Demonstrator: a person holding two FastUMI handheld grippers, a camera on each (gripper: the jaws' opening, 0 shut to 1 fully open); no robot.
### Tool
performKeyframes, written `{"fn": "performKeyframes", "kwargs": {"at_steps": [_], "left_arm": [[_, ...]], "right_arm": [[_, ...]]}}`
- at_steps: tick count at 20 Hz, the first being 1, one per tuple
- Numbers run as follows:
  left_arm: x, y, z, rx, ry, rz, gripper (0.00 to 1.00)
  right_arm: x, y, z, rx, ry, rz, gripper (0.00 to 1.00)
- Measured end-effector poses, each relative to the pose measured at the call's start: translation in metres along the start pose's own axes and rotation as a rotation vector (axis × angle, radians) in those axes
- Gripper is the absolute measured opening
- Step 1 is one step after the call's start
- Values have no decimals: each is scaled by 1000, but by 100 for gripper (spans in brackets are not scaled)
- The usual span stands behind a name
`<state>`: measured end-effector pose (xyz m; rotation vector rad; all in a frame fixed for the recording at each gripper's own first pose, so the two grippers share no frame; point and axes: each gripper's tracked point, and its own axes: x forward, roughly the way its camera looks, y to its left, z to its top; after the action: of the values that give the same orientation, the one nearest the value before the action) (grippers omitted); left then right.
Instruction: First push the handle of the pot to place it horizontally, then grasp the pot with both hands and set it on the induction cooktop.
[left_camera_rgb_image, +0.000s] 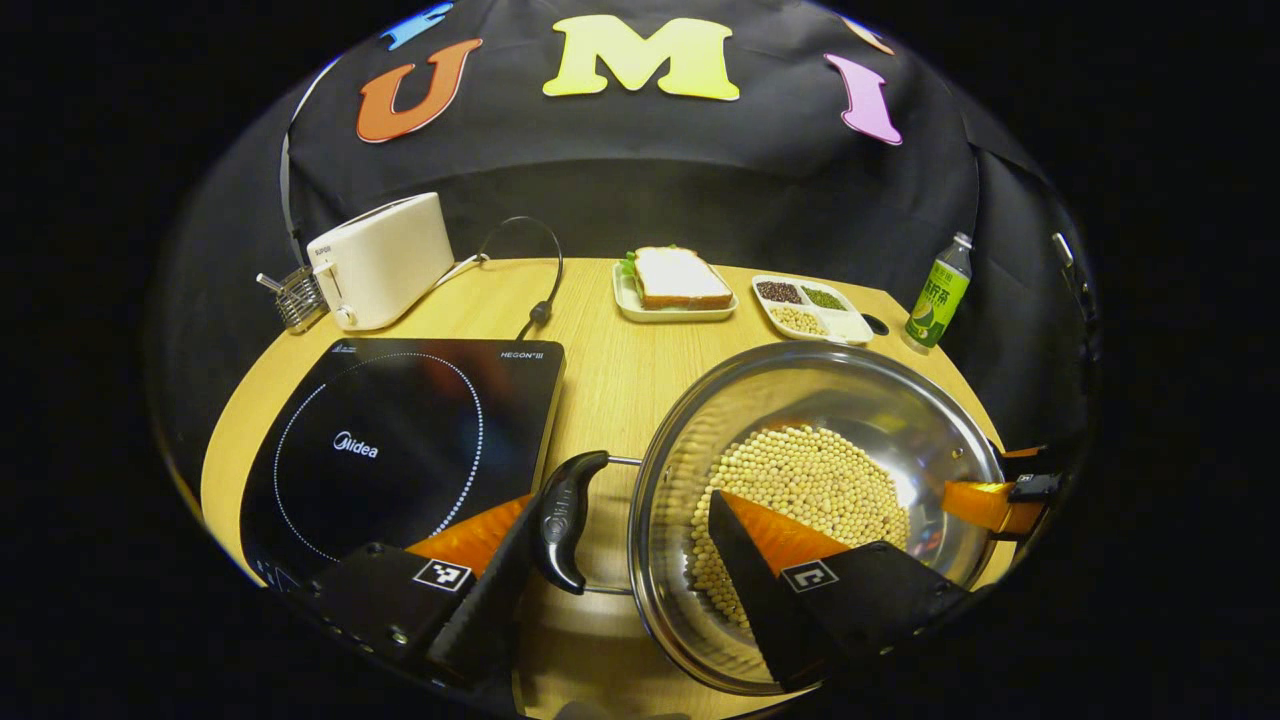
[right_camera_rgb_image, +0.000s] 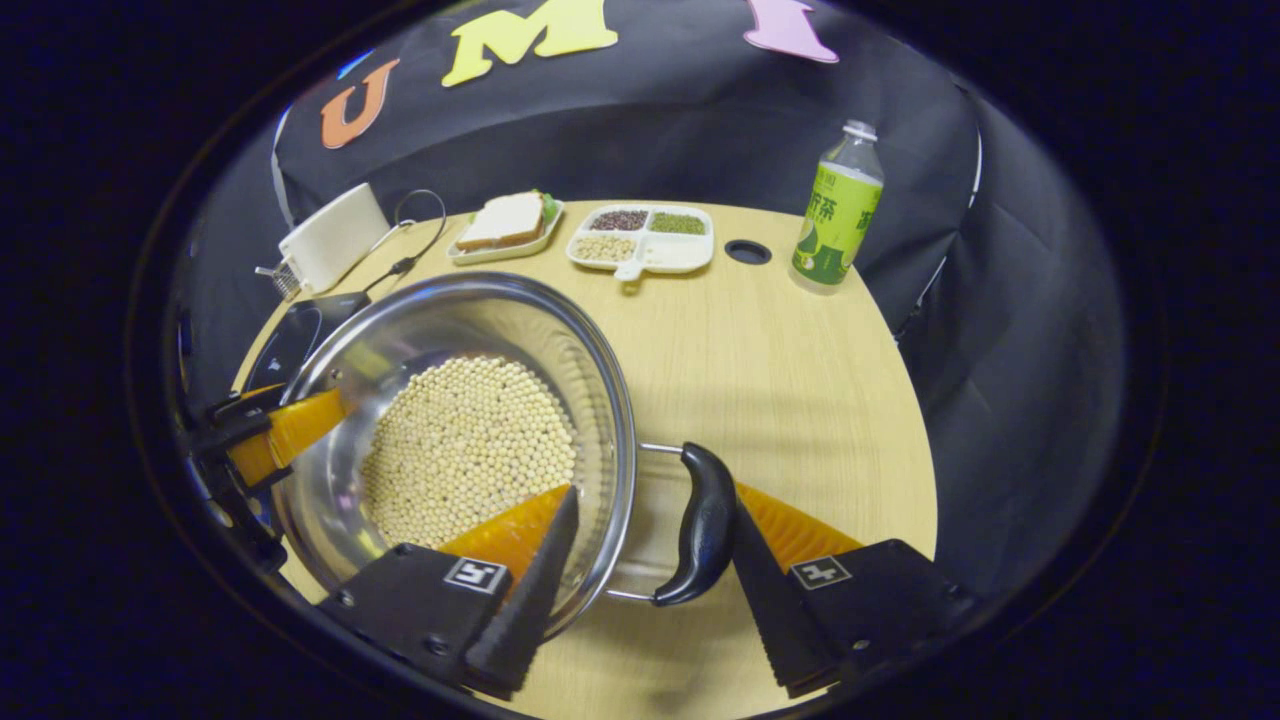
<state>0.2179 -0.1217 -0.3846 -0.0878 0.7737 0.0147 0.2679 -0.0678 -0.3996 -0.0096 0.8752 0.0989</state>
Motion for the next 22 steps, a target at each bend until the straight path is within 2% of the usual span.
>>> {"fn": "performKeyframes", "kwargs": {"at_steps": [1, 2, 4, 8, 13, 14, 17, 18, 22], "left_arm": [[0, 6, -3, 5, 15, 21, 95], [0, 9, -3, 9, 17, 27, 82], [-1, 8, -5, 28, 38, 31, 69], [1, 8, -7, 33, 71, 36, 67], [-9, 4, -9, 20, 86, 31, 58], [-12, 5, -7, 26, 78, 30, 66], [-20, 4, 0, 35, 57, 20, 66], [-23, 5, 2, 33, 56, 17, 55], [-34, 7, 7, 39, 46, 7, 55]], "right_arm": [[0, -1, 1, 15, -2, -6, 79], [4, -1, 1, 20, 1, -8, 75], [-3, -1, -1, 15, 16, -17, 72], [-1, -1, -1, 70, 42, -4, 66], [-8, -3, 3, 79, 53, 2, 54], [-14, -3, 3, 82, 47, 2, 54], [-28, -5, 7, 83, 25, -8, 53], [-32, -5, 6, 84, 29, -8, 53], [-47, -2, 9, 91, 20, -17, 53]]}}
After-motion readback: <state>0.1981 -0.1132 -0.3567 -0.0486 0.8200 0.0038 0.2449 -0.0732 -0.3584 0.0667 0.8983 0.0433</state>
